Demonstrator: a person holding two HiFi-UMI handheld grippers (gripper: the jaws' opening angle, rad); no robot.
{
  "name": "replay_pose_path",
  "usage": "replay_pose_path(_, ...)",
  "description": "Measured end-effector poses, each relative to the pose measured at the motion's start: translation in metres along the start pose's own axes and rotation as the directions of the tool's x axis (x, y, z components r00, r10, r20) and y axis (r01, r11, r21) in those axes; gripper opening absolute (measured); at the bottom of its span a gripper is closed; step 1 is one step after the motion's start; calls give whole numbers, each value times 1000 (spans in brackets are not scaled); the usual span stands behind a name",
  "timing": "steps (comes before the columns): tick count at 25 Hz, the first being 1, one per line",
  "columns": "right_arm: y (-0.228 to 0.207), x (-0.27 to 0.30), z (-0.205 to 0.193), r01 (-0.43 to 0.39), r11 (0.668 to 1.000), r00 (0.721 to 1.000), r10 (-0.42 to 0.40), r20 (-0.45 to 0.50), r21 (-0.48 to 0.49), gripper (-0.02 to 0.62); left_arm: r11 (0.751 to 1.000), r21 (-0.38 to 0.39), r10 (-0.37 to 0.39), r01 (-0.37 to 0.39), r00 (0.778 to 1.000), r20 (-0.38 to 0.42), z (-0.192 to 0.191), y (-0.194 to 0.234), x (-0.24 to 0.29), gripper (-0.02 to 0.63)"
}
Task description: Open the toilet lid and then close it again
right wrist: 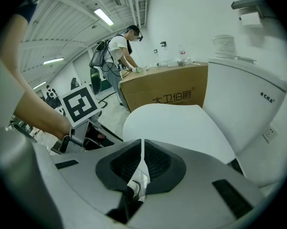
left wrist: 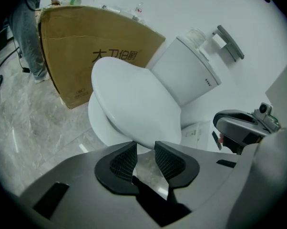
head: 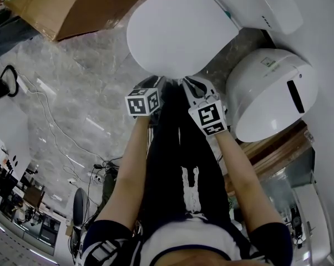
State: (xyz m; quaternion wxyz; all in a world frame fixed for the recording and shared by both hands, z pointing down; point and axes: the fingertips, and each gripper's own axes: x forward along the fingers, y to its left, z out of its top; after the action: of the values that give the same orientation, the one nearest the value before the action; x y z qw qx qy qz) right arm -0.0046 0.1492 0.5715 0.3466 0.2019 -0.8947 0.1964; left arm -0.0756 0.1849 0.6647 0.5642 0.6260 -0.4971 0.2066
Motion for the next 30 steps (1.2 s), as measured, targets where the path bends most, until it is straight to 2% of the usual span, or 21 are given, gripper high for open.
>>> replay_pose_path(11, -20, 8, -13, 5, 1000, 1000, -5, -5, 8, 21, 999, -39, 18, -20, 999, -45, -14, 21, 19, 112)
replay_pose_path(30, -34, 41, -28, -27, 998, 999, 28, 25, -48, 21, 996, -78, 27, -34, 996, -84, -36, 58, 64, 106)
